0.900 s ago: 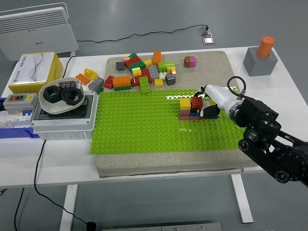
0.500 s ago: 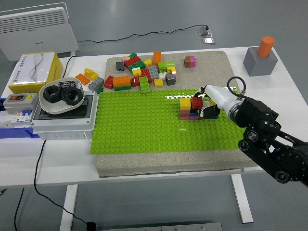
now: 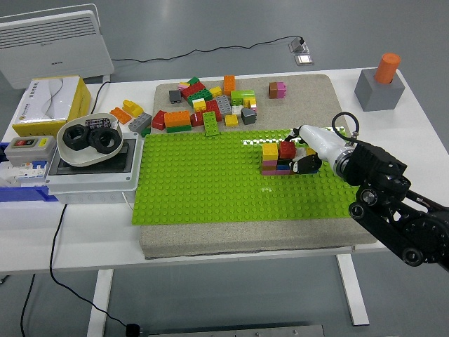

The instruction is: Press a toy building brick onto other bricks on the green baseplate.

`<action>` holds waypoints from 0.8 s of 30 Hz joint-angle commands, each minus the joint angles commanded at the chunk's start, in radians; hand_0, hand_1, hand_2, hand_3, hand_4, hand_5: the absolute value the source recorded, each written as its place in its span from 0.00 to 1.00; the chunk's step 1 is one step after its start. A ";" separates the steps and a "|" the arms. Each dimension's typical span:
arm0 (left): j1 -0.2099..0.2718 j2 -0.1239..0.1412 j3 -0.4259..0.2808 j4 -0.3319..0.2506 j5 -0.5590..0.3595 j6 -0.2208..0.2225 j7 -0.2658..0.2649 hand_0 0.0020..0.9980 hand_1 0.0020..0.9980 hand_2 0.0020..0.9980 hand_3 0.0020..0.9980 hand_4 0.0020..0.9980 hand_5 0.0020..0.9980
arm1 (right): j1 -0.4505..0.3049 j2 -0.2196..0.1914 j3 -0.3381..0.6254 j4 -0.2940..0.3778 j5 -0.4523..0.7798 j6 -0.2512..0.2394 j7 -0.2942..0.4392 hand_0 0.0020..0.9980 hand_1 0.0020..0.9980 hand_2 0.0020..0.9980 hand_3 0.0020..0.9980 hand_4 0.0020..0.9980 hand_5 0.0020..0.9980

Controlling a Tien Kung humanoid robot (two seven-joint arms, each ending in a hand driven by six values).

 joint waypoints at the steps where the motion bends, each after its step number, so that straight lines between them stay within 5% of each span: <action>1: 0.000 0.000 0.000 0.000 0.000 0.000 0.000 0.77 0.71 0.66 0.49 0.58 0.49 | 0.000 0.000 0.000 0.001 0.000 0.000 0.000 0.81 0.83 0.89 0.91 0.90 0.23; 13: 0.000 -0.001 -0.004 0.001 0.003 0.001 0.000 0.77 0.71 0.66 0.49 0.58 0.49 | 0.000 -0.010 0.011 0.035 -0.038 0.017 -0.012 0.82 0.83 0.89 0.89 0.95 0.31; 24: 0.000 -0.003 -0.012 0.004 0.012 0.000 0.000 0.77 0.71 0.66 0.49 0.58 0.49 | -0.065 -0.079 0.066 0.248 -0.256 0.000 0.001 0.83 0.83 0.89 0.83 0.95 0.33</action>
